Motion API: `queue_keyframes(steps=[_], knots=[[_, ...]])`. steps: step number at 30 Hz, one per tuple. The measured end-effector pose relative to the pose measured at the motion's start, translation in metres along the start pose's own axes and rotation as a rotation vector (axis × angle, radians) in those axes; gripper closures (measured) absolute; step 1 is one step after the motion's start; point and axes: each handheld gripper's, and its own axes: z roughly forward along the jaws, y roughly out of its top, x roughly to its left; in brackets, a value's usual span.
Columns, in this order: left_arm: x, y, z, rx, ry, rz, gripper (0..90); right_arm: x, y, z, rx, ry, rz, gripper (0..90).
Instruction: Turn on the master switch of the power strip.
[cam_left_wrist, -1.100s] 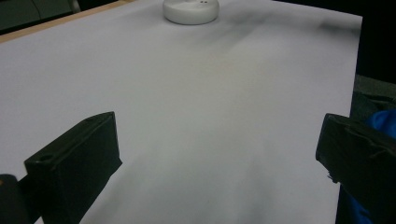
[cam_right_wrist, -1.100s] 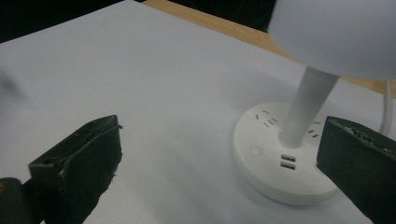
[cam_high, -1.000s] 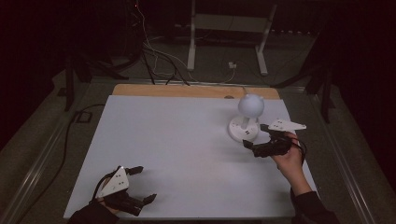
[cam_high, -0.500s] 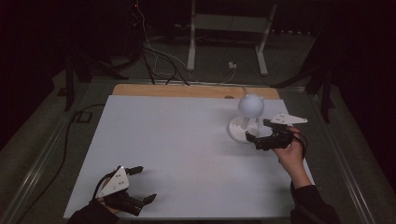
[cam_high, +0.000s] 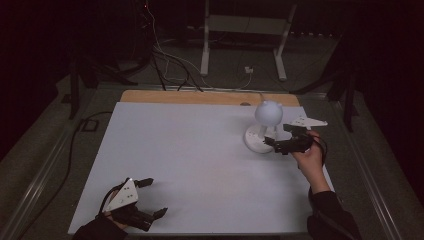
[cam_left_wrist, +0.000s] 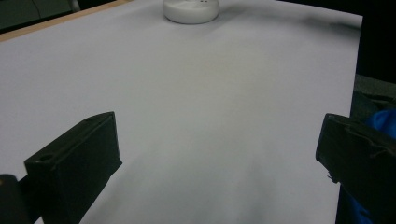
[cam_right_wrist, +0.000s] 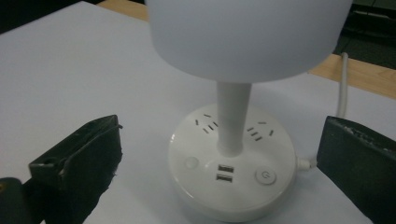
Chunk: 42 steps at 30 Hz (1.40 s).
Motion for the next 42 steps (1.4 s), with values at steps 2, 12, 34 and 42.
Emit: queue_keyframes(steps=[2,12,34,42], knots=[[0.000,0.000,0.000,0.002,0.000,-0.002,0.2,-0.004,-0.002,0.005,0.018,-0.004,-0.003,0.0],[0.000,0.000,0.000,0.002,-0.001,-0.005,0.2,-0.015,-0.010,0.016,0.025,-0.007,0.030,0.0],[0.000,0.000,0.000,0.001,-0.001,-0.006,0.2,-0.022,-0.018,0.032,0.045,0.046,-0.149,0.0],[0.001,0.000,0.000,-0.001,0.004,-0.007,0.2,-0.028,-0.022,0.039,0.123,0.056,-0.171,5.0]])
